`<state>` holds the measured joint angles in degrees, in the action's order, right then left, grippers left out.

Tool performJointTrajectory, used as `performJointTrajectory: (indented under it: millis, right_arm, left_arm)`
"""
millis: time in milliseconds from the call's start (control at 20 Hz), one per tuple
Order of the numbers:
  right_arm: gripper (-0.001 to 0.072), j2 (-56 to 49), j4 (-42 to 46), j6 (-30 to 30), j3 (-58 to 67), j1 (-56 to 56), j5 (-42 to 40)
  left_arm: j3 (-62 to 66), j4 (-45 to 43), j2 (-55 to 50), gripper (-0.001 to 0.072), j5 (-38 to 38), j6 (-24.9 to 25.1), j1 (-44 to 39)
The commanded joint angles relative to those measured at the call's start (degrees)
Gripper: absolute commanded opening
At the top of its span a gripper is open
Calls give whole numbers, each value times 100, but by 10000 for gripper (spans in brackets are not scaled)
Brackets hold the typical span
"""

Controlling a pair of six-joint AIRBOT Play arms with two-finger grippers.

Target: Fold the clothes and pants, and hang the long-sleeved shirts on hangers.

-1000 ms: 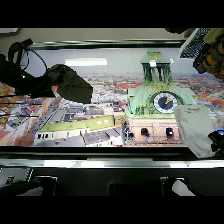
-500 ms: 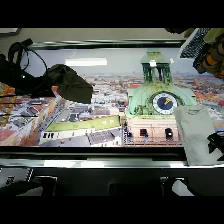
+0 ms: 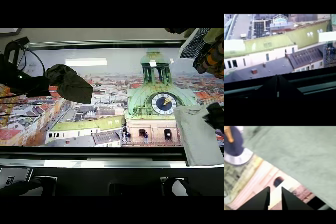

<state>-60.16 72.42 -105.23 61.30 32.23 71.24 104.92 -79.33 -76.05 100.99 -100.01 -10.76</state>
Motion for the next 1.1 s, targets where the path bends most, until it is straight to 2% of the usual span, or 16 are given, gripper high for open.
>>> performJointTrajectory:
  millis: [0, 50, 150, 450, 750, 850, 1050]
  right_arm:
    - [89, 52, -1045, 780, 131, -1040, -9]
    - [49, 52, -1005, 920, 131, -1515, 70]
    - [32, 70, -811, 1005, 131, -2404, 131]
    - [32, 149, 584, 175, 131, -4148, 426]
    - [31, 160, 1690, 267, 131, -4570, 455]
    - [31, 160, 1753, 566, 131, -4570, 354]
    - [35, 160, 1764, 601, 131, -4570, 529]
  left_arm:
    - [-632, -199, 426, 20, -533, 457, -2]
    - [-1032, -205, 658, 20, -664, 577, 4]
    - [-1805, -339, 1130, 20, -896, 601, 4]
    - [-3462, -457, 1993, 20, -1023, 603, 2]
    - [-3845, -455, 1991, 20, -1001, 601, 2]
    - [-3845, -452, 1991, 20, -1003, 597, 2]
    - [-3845, -450, 1991, 20, -1003, 599, 0]
